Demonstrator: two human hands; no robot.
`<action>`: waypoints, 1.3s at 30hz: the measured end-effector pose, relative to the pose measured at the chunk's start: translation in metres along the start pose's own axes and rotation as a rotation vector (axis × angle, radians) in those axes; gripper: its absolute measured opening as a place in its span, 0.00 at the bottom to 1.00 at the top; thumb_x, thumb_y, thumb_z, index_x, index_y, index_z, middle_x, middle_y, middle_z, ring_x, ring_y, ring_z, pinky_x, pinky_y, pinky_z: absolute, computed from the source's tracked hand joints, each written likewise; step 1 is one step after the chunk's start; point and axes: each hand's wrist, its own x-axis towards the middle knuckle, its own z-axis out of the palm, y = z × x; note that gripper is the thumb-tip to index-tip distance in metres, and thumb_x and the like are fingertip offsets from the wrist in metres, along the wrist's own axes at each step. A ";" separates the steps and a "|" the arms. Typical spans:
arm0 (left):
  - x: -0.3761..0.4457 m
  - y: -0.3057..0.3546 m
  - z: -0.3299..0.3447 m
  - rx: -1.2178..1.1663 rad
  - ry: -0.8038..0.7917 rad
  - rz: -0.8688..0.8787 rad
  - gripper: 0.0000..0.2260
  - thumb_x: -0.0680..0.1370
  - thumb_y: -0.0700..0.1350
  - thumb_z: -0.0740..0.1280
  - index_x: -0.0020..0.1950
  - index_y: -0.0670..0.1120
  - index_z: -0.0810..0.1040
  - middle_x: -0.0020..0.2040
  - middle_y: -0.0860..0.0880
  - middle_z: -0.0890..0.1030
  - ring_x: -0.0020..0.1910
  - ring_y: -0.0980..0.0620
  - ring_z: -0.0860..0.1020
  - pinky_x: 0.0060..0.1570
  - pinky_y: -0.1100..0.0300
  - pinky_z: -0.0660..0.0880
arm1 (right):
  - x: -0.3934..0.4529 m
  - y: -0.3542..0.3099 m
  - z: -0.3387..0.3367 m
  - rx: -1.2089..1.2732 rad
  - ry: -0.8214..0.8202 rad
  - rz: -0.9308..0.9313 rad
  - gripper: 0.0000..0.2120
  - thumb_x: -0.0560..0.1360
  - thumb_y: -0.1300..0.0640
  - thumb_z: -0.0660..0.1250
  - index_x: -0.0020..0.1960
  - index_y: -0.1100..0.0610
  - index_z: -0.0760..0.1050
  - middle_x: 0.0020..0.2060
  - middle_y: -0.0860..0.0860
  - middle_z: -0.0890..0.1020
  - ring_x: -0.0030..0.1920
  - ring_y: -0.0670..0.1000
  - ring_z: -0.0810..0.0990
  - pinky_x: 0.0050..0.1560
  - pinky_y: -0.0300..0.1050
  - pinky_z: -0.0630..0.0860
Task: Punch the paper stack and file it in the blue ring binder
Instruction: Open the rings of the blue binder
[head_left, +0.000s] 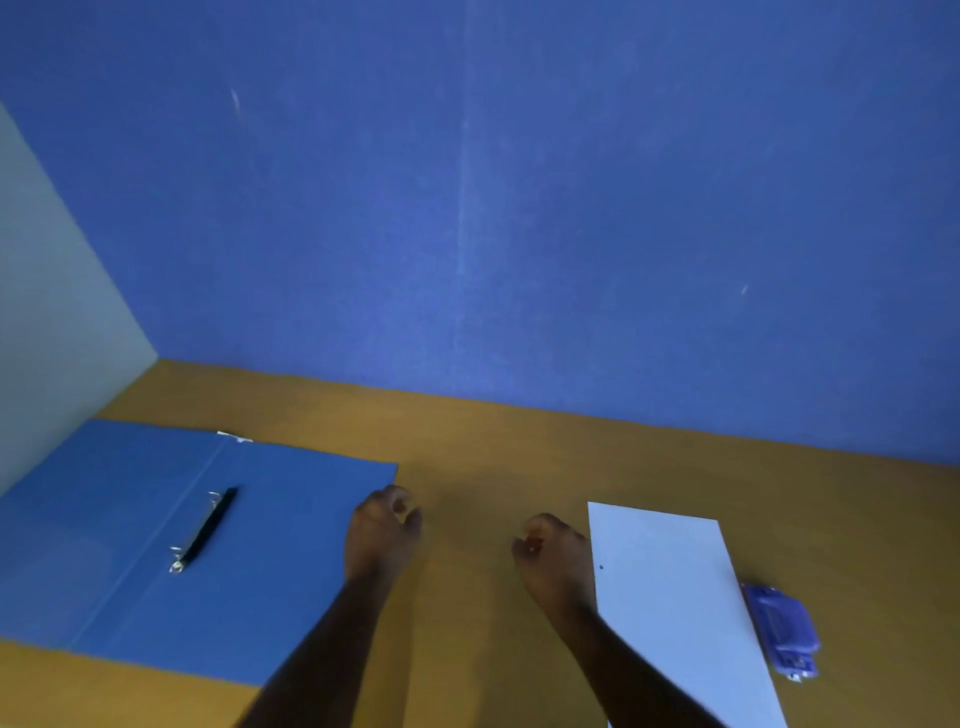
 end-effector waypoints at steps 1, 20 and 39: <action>0.007 -0.010 -0.012 0.007 0.023 -0.012 0.10 0.70 0.43 0.75 0.50 0.44 0.83 0.45 0.45 0.84 0.46 0.43 0.83 0.48 0.52 0.79 | -0.001 -0.013 0.010 0.056 -0.028 0.015 0.09 0.71 0.54 0.71 0.51 0.54 0.83 0.45 0.48 0.86 0.46 0.49 0.84 0.46 0.39 0.76; 0.082 -0.141 -0.162 0.169 0.022 -0.474 0.31 0.72 0.56 0.72 0.72 0.50 0.67 0.69 0.42 0.69 0.68 0.36 0.66 0.63 0.40 0.71 | -0.012 -0.121 0.155 0.557 -0.473 0.450 0.17 0.70 0.60 0.76 0.30 0.56 0.69 0.22 0.48 0.73 0.24 0.48 0.71 0.29 0.39 0.65; 0.099 -0.175 -0.153 0.074 -0.116 -0.548 0.34 0.69 0.61 0.74 0.72 0.53 0.69 0.65 0.39 0.72 0.66 0.36 0.71 0.62 0.44 0.73 | 0.001 -0.125 0.155 0.709 -0.510 0.677 0.09 0.72 0.66 0.68 0.52 0.61 0.80 0.48 0.58 0.85 0.45 0.55 0.81 0.38 0.44 0.73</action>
